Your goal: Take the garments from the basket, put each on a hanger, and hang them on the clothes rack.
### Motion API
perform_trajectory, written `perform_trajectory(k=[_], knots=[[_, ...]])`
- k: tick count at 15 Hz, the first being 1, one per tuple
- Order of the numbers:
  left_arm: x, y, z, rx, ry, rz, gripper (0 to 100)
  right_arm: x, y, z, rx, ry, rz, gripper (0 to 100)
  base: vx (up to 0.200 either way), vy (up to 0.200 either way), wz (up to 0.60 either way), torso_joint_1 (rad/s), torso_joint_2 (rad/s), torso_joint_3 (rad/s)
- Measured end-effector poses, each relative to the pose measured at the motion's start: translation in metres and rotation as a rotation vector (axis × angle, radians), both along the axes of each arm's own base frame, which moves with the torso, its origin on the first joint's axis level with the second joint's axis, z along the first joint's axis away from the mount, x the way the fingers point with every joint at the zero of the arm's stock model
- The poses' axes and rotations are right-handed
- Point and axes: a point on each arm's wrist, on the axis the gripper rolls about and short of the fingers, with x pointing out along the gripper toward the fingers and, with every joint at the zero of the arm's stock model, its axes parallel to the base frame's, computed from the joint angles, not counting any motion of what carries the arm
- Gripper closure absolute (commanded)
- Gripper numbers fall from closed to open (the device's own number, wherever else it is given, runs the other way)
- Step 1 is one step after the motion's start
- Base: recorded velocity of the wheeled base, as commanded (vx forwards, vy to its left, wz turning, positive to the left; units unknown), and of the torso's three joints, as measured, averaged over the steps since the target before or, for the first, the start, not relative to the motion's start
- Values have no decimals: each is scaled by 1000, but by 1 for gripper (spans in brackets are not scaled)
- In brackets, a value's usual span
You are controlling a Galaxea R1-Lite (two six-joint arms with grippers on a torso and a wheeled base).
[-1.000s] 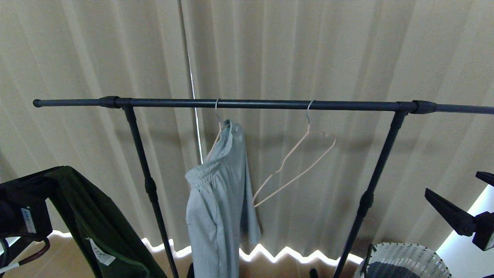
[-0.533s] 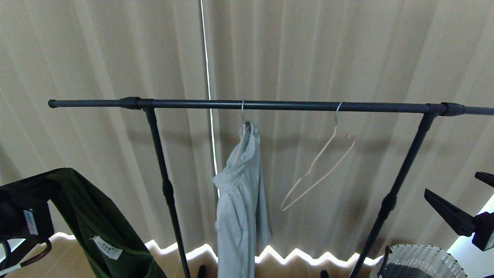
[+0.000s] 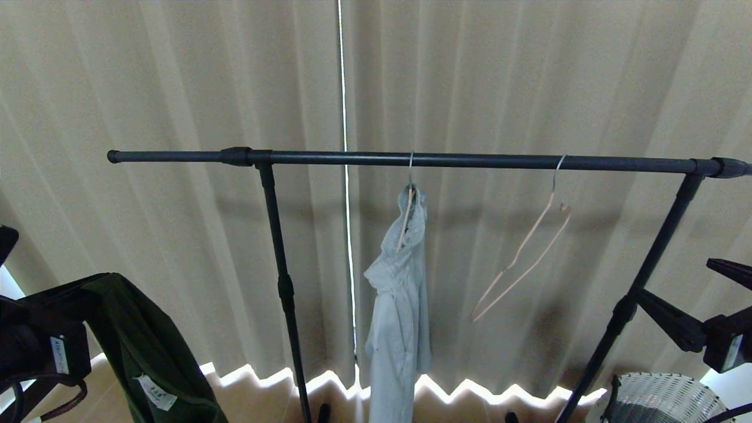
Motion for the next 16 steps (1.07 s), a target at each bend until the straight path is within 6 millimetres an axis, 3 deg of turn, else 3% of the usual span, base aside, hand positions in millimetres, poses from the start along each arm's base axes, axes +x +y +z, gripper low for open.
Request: perform_trajectory(k=[4, 8, 11, 16], knots=[[0, 0, -2, -1, 7, 3, 100, 30, 13, 11, 37, 23, 35, 0, 0, 0, 0, 0, 0, 0], [0, -1, -7, -16, 30, -60, 100, 58, 48, 17, 199, 99, 118, 0, 0, 0, 0, 0, 0, 0], [0, -2, -9, -45, 42, -108, 100, 82, 67, 15, 192, 154, 116, 0, 0, 0, 0, 0, 0, 0], [12, 2, 1, -71, -37, -56, 100, 115, 82, 6, 160, 237, 28, 0, 0, 0, 0, 0, 0, 0]])
